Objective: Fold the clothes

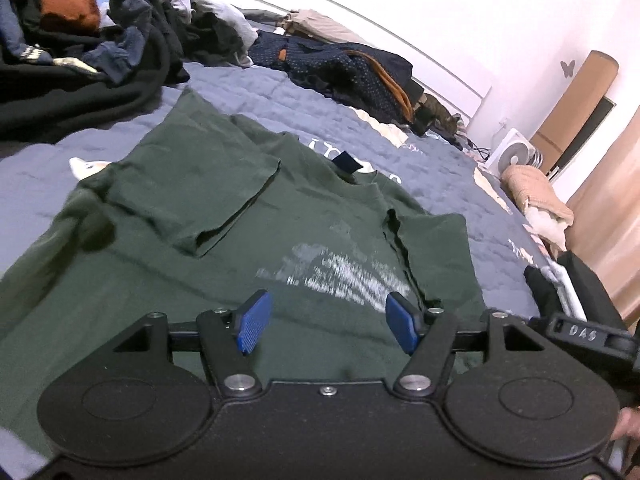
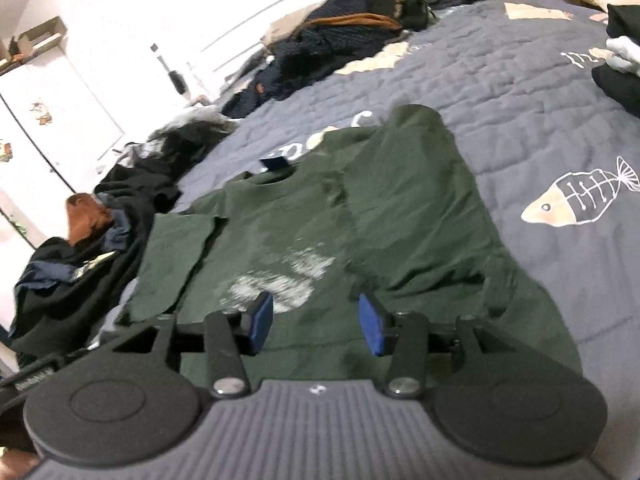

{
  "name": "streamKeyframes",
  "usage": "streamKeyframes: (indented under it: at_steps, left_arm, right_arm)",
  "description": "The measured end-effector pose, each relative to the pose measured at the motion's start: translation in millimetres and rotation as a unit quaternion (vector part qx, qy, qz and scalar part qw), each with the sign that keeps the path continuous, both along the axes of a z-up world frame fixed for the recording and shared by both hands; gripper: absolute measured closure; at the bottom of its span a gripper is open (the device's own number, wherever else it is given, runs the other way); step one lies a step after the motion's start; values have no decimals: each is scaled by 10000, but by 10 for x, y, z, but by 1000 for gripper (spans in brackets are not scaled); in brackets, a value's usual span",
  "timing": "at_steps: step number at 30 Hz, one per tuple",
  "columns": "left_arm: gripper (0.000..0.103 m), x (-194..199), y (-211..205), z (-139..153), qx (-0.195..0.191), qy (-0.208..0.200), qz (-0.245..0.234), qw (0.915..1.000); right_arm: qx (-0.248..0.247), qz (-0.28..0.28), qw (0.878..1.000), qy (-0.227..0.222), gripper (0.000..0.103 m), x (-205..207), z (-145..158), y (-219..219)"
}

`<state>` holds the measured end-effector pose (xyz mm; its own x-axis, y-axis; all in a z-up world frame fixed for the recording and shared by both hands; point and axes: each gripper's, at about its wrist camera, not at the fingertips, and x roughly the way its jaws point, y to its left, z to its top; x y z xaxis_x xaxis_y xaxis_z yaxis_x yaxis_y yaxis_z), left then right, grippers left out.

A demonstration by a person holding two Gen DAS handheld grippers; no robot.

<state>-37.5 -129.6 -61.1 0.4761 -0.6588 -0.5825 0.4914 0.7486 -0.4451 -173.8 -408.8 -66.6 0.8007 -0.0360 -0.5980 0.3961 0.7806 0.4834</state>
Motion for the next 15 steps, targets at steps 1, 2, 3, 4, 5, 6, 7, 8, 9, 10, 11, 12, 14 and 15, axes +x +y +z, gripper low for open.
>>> streamKeyframes:
  at_steps: [1,2,3,4,5,6,7,8,9,10,11,12,14,15]
  left_arm:
    - [40,-40,48,7,6,-4,10,10000]
    - [40,-81,97,14,11,-8,21,10000]
    - [40,-121,145,21,17,-11,31,10000]
    - [39,-159,202,15,33,8,62,10000]
    - [39,-198,260,8,53,33,98,9999]
    - [38,-224,309,1,74,57,142,9999]
    - [38,-255,370,-7,87,90,199,9997]
    - [38,-282,423,-7,89,109,229,9996]
    - [38,-309,472,-5,89,124,251,9996]
    - [38,-334,516,2,86,124,267,9995]
    - [38,-372,568,11,86,110,285,9995]
    - [38,-400,618,18,85,103,311,9994]
    - [37,-445,711,27,70,112,369,9992]
    - [37,-465,764,28,47,141,409,9991]
  right_arm:
    - [26,-18,10000,-40,56,-66,10,47]
    - [51,-45,9999,-80,56,-141,13,99]
    - [65,-80,9999,-106,55,-227,2,155]
    - [49,-94,9999,-83,55,-291,-13,208]
    - [12,-88,10000,-18,54,-336,-26,264]
    - [-26,-82,10000,47,54,-381,-40,320]
    - [-74,-63,9999,98,54,-420,-48,377]
    - [-141,-22,9998,126,54,-449,-48,437]
    - [-202,12,9997,144,54,-479,-44,495]
    - [-231,18,9996,133,54,-517,-35,542]
    - [-220,-5,9997,100,54,-564,-25,580]
    - [-209,-27,9998,68,54,-611,-16,619]
    - [-145,-116,9998,10,54,-722,-12,684]
    - [-104,-168,9998,-10,53,-775,-13,711]
